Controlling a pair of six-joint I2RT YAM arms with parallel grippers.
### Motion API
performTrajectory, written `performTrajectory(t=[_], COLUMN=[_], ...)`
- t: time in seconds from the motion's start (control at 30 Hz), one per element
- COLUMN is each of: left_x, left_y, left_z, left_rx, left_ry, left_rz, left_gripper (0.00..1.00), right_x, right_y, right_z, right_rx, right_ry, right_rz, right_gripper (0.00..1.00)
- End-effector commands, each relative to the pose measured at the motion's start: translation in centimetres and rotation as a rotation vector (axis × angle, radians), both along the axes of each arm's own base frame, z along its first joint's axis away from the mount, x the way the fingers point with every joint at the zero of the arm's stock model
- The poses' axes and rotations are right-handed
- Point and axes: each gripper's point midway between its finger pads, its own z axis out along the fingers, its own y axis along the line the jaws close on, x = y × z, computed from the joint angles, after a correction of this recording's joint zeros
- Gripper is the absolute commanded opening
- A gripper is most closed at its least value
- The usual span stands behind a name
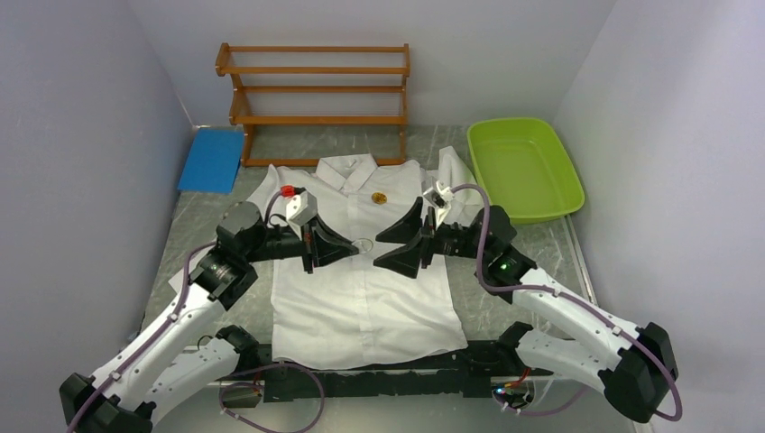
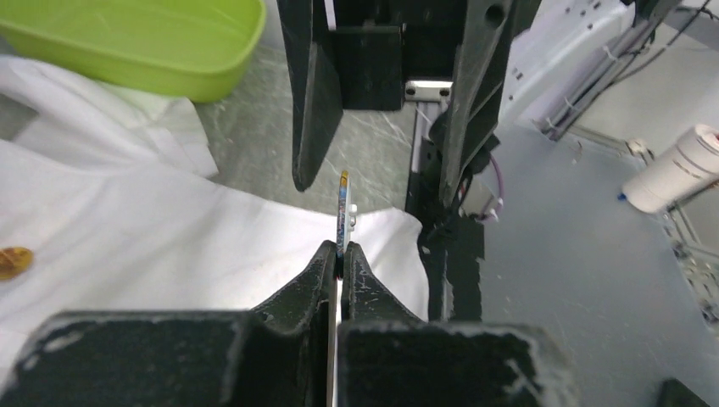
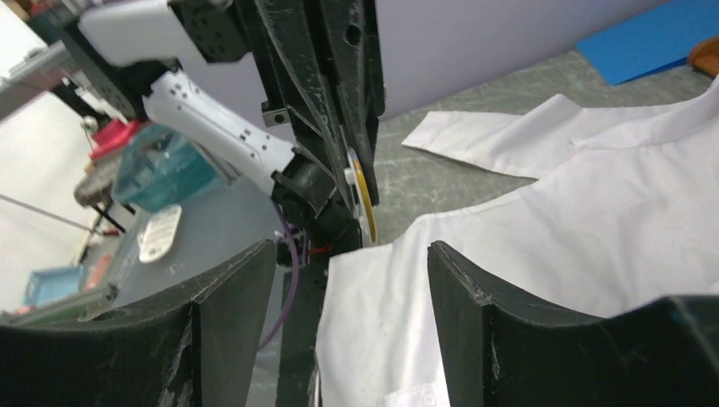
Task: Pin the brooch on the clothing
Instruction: Adjust the brooch.
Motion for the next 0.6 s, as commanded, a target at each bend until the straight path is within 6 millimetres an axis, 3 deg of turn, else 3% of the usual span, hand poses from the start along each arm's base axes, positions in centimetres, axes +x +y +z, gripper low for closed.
performTrajectory(t=[0.0,0.13,0.37,0.57], left_x=[0.8,0.3,0.0,0.0], left_y=[0.4,0.4,0.2,0.3], left_z=[4.0,4.9,5.2,5.1], left_rx=[-0.158,-0.209,-0.199,-0.201], left_ry=[-0.127,-0.155,-0.149,-0.151], left_rz=[0.081,0.068,0.039,0.044], left_gripper=[0.03,0.03,0.03,0.03], right_x=[0.2,-0.2,0.1,0.3], right_y=[-0.2,0.3,0.8,1.5], right_z=[4.2,4.6,6.4,6.7], right_rx=[0.232,0.266,0.328,0.330], right_ry=[-0.011,0.011,-0.014,-0.006], right_rz=[-0.032,0.027,0.053,0.089], right_gripper=[0.65,0.58,0.64,0.50])
